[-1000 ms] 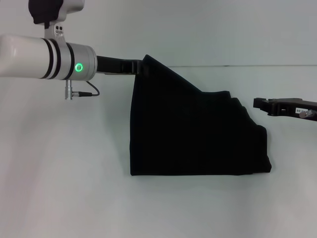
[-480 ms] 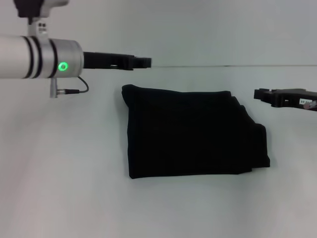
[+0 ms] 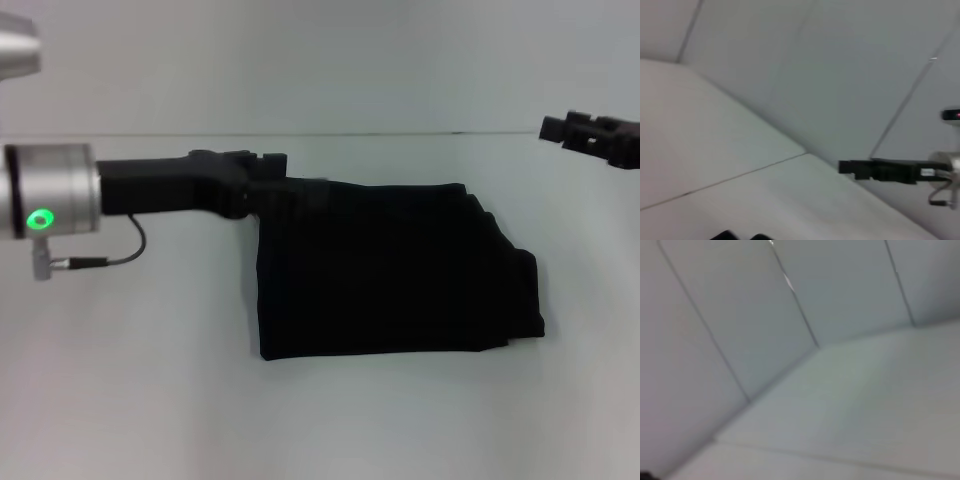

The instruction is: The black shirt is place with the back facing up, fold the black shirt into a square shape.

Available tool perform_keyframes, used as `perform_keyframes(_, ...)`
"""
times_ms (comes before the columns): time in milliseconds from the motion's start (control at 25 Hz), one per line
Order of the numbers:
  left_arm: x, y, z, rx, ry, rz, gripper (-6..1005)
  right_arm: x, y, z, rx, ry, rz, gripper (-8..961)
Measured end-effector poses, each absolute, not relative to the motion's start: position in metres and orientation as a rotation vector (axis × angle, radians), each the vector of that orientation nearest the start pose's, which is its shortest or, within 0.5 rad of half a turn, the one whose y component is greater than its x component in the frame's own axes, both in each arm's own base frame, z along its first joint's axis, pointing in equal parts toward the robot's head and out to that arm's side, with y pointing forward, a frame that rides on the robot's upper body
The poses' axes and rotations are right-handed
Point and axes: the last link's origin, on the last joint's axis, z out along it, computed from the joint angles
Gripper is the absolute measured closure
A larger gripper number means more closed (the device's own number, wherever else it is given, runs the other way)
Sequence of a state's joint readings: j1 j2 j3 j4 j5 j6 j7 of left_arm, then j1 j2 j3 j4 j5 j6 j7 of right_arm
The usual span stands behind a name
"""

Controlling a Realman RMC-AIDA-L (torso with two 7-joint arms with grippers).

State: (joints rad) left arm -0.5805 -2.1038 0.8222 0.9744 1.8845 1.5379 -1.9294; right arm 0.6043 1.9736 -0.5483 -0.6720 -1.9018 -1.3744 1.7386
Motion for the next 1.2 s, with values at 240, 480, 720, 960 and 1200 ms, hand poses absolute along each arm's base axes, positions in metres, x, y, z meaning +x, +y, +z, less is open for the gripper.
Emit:
perform_keyframes(240, -0.197, 0.355, 0.032, -2.756, -0.746, -0.821, 98, 0.259, 0.38, 0.085, -2.437, 0.838, 0.832, 268)
perform_keyframes(480, -0.198, 0.349, 0.022, -2.849, -0.609, -0.762, 39, 0.254, 0.374, 0.077, -2.59, 0.745, 0.619, 107)
perform_keyframes(720, -0.202, 0.352, 0.016, -2.891, -0.537, -0.626, 45, 0.253, 0.371, 0.073, -2.675, 0.697, 0.481, 30)
perform_keyframes(960, -0.2, 0.365, -0.001, -2.889, -0.527, -0.493, 50, 0.252, 0.375, 0.067, -2.701, 0.681, 0.392, 26)
perform_keyframes(1200, -0.195, 0.368, -0.01, -2.91, -0.502, -0.438, 49, 0.248, 0.379, 0.058, -2.724, 0.673, 0.334, 26)
